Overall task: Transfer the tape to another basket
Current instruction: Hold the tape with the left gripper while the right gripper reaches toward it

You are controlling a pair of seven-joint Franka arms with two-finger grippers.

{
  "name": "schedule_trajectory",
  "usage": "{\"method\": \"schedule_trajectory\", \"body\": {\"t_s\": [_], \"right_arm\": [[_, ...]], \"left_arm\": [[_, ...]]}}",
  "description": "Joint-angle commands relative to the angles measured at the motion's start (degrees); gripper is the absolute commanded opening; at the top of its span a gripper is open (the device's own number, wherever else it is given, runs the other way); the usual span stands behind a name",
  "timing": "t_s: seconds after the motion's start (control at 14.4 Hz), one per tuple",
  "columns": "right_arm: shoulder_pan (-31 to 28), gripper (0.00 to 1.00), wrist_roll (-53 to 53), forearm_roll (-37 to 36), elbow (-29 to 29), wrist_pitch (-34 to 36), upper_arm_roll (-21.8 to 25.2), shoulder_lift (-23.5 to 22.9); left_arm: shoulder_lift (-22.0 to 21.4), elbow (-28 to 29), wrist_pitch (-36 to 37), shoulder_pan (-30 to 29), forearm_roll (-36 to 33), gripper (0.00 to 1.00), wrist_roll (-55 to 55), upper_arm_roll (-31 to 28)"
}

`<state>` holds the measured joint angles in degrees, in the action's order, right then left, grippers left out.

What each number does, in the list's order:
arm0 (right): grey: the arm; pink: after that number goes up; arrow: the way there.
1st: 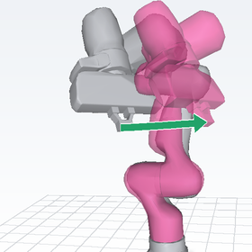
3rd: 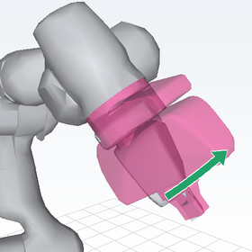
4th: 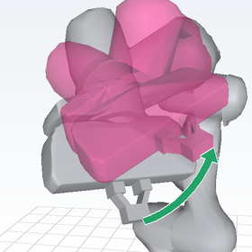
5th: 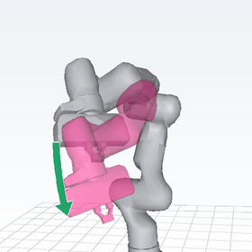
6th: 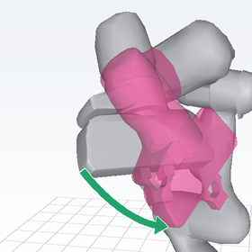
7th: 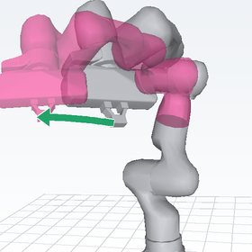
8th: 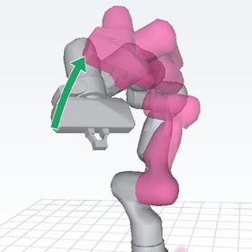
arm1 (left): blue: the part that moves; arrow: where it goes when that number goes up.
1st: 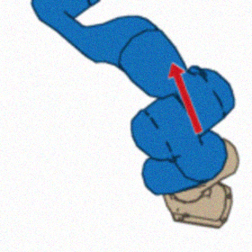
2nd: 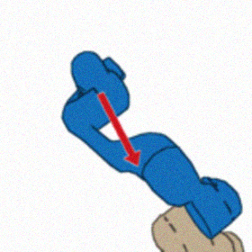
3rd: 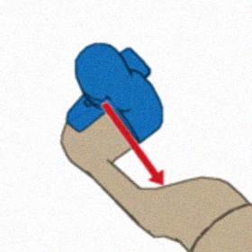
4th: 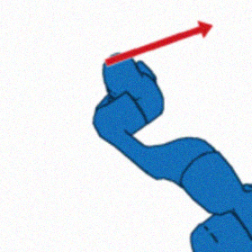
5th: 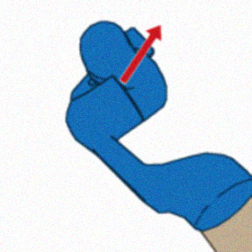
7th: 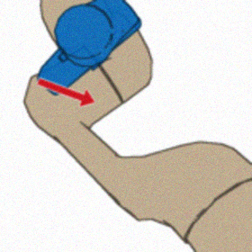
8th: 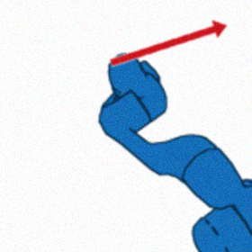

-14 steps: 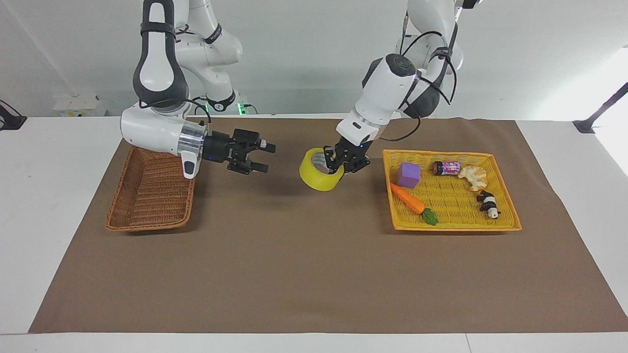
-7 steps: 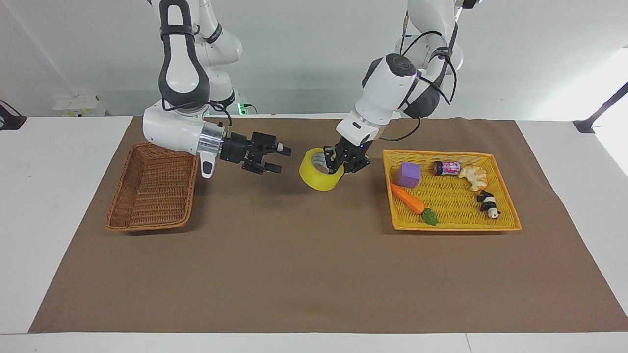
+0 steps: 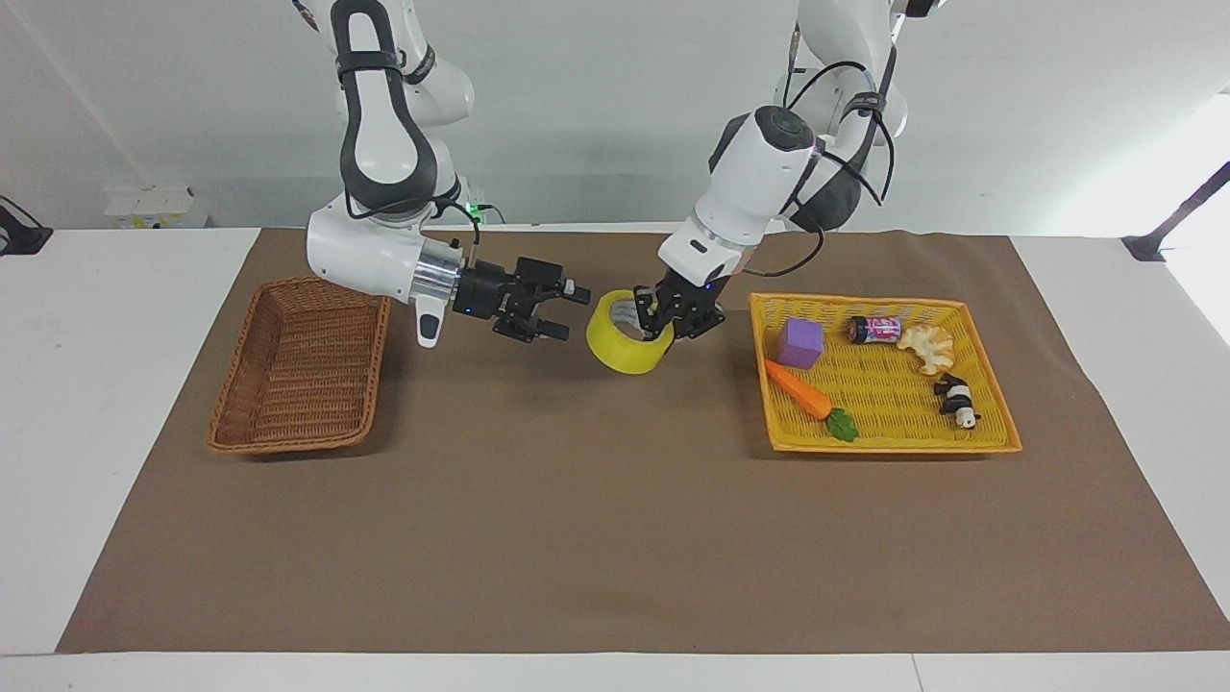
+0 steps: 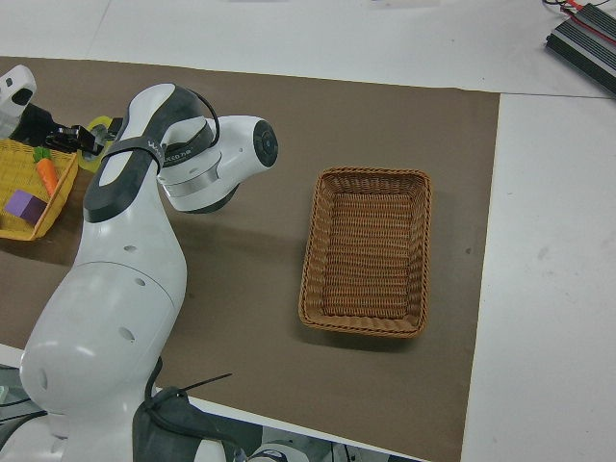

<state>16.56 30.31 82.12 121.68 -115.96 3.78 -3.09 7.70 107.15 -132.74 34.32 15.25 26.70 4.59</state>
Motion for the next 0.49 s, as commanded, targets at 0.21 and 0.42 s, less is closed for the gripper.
{"method": "schedule_trajectory", "body": {"t_s": [0.21, 0.42], "right_arm": [[1.54, 1.0, 6.69, 1.73, 0.14, -1.9, 0.09, -0.68], [3.55, 1.0, 5.91, 2.95, -0.92, -4.8, 0.09, -1.21]], "left_arm": [[-0.58, 0.16, 1.08, 1.1, 1.01, 0.0, -0.33, -0.9], [-0.67, 0.25, 1.25, 1.1, 1.01, 0.0, -0.33, -0.9]]}}
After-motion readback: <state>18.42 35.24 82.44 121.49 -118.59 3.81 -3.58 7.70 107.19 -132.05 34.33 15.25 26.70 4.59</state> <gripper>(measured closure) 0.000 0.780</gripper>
